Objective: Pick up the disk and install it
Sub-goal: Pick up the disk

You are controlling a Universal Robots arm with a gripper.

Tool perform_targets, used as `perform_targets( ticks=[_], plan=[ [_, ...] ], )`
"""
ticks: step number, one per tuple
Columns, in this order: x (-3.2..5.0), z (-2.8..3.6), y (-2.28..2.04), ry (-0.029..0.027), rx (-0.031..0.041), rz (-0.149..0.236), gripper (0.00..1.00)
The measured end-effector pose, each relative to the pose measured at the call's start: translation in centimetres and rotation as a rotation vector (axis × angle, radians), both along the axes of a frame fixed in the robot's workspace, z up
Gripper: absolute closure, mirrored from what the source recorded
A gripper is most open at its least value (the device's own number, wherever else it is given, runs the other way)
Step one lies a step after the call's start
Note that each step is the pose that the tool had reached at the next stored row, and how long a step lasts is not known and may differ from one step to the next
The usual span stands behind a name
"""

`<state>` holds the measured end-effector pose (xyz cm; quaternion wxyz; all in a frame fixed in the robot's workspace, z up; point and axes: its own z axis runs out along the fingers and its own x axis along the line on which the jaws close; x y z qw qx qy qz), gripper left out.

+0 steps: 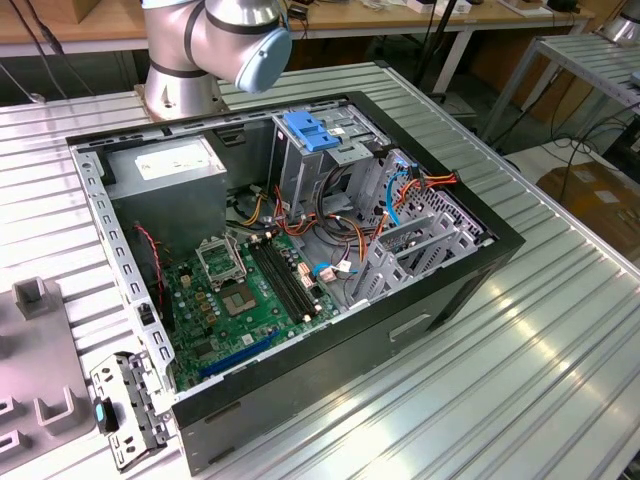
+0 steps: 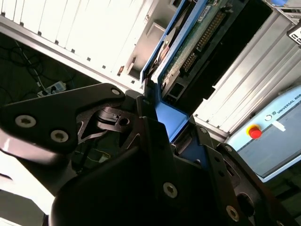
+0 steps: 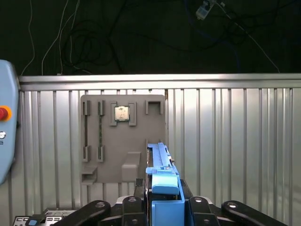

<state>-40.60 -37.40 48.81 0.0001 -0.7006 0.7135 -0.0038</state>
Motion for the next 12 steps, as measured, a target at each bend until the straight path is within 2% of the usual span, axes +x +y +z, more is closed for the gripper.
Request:
perform_targets(
  ticks=[12],
  plan=[
    [2.95,0.00,0.00,0.0000,0.0000,0.000,0.63]
  ],
)
